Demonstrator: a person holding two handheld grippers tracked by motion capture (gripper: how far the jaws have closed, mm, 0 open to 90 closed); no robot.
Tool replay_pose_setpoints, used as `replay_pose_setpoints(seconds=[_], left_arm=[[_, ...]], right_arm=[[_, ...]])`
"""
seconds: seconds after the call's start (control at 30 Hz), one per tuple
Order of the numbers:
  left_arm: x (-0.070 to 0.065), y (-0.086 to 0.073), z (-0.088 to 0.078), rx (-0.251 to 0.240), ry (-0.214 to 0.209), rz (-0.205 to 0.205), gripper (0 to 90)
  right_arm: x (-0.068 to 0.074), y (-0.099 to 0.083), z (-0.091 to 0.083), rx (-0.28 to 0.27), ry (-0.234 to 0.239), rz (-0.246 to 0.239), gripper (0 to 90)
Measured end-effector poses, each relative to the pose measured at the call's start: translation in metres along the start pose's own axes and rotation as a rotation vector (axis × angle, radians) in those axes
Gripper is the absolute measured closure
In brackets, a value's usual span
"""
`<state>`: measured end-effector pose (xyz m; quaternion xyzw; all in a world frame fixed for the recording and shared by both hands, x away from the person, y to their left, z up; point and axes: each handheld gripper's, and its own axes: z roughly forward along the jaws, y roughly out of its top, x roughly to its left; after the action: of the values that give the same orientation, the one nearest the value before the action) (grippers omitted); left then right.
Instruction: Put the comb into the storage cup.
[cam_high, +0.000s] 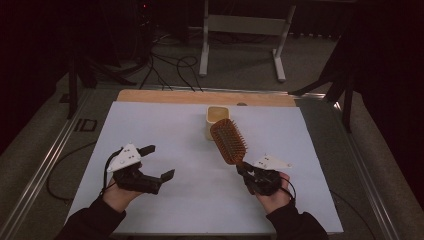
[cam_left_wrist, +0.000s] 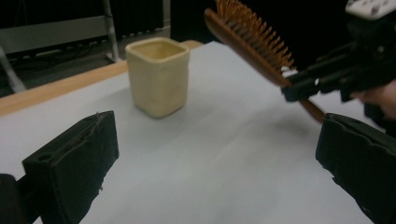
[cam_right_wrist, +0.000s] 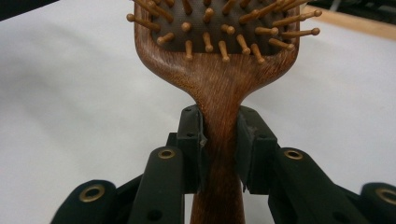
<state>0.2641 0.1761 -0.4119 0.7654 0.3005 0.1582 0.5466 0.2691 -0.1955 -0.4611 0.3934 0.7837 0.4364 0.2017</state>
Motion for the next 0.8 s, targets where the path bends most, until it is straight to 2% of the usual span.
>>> replay_pose_setpoints(seconds=[0.17,0.2,0.4,0.63,0.8], left_arm=[[-0.006,0.018,0.011,-0.008,-0.020,0.007,0.1],[-0.007,0.021,0.014,-0.005,-0.023,0.004,0.1],[-0.012,0.036,0.032,0.018,-0.056,-0.002,0.0],[-0.015,0.048,0.049,0.018,-0.084,-0.027,0.1],[-0.016,0.054,0.062,0.023,-0.107,-0.062,0.1]], right_arm=[[0.001,0.002,-0.001,-0.009,0.006,0.000,73.3],[0.002,0.001,-0.001,-0.014,-0.006,-0.007,73.3],[0.003,0.002,-0.001,-0.012,-0.002,0.000,73.3],[0.003,0.003,-0.001,-0.005,0.005,0.007,73.3],[0.005,0.003,0.000,-0.008,-0.008,-0.011,73.3]])
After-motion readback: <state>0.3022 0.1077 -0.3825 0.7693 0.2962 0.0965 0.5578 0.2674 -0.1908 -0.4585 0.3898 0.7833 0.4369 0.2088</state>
